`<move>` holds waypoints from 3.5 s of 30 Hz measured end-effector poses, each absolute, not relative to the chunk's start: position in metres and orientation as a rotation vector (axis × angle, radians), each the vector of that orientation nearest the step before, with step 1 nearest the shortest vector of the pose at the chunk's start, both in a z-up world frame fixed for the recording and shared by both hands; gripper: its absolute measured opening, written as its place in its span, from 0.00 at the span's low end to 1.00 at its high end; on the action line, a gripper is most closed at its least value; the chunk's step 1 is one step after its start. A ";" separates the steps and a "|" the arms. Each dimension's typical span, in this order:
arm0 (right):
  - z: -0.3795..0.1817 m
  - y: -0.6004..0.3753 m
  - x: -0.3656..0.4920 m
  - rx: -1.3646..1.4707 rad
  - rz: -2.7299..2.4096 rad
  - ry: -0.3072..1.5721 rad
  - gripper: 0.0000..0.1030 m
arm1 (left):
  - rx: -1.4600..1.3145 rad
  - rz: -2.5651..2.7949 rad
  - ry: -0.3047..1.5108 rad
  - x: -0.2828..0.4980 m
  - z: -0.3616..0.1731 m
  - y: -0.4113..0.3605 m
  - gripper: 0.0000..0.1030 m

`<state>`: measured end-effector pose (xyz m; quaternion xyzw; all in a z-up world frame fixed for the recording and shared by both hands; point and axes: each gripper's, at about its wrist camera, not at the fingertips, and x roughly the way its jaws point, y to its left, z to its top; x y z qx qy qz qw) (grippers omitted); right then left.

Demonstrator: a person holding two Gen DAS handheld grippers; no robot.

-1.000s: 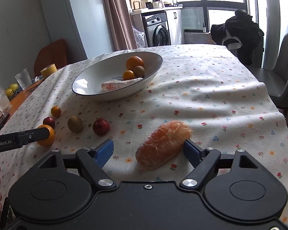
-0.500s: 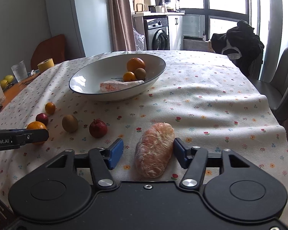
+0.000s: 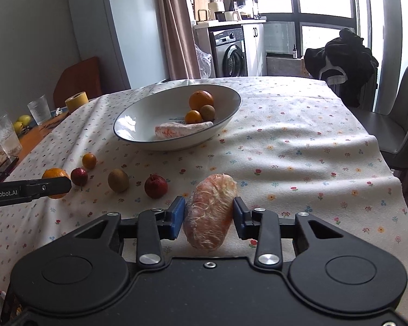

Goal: Organize fruits
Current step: 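Carry the orange and wrapped pomelo segment over the white bowl with both grippers, then lower both fruits into the bowl and open both grippers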

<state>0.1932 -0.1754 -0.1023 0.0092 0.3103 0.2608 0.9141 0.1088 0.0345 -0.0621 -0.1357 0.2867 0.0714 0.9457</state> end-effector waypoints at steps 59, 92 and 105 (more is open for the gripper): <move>-0.061 -0.150 0.237 0.058 0.595 0.532 0.35 | -0.205 0.136 0.514 0.170 -0.027 0.029 0.36; -0.066 -0.125 0.287 0.088 0.628 0.580 0.35 | -0.235 0.114 0.561 0.230 -0.029 0.042 0.40; -0.061 -0.099 0.283 0.089 0.673 0.566 0.35 | -0.237 0.201 0.551 0.207 -0.027 0.068 0.71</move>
